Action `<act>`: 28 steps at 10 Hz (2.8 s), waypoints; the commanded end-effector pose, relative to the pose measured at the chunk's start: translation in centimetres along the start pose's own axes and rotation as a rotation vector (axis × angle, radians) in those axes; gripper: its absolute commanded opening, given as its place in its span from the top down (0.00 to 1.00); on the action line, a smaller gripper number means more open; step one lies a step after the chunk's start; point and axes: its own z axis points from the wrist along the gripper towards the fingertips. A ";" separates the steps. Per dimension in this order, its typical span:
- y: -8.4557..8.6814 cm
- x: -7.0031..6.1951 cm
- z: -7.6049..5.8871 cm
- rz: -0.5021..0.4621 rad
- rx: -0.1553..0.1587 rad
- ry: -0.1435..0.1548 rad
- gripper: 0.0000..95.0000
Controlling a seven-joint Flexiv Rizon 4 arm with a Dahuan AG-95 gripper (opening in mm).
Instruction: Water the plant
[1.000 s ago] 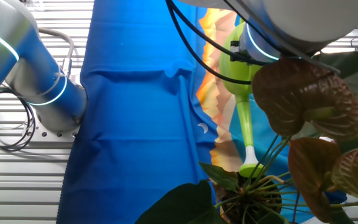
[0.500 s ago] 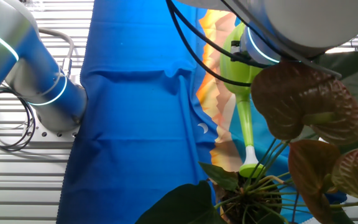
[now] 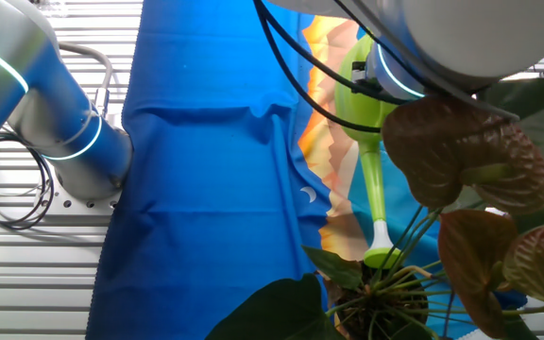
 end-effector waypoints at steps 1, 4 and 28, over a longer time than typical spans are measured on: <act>0.0 0.0 -0.1 -0.002 0.001 -0.003 1.00; 0.1 0.1 -0.3 0.001 0.002 -0.019 1.00; -0.8 0.5 -1.9 -0.001 -0.012 -0.078 1.00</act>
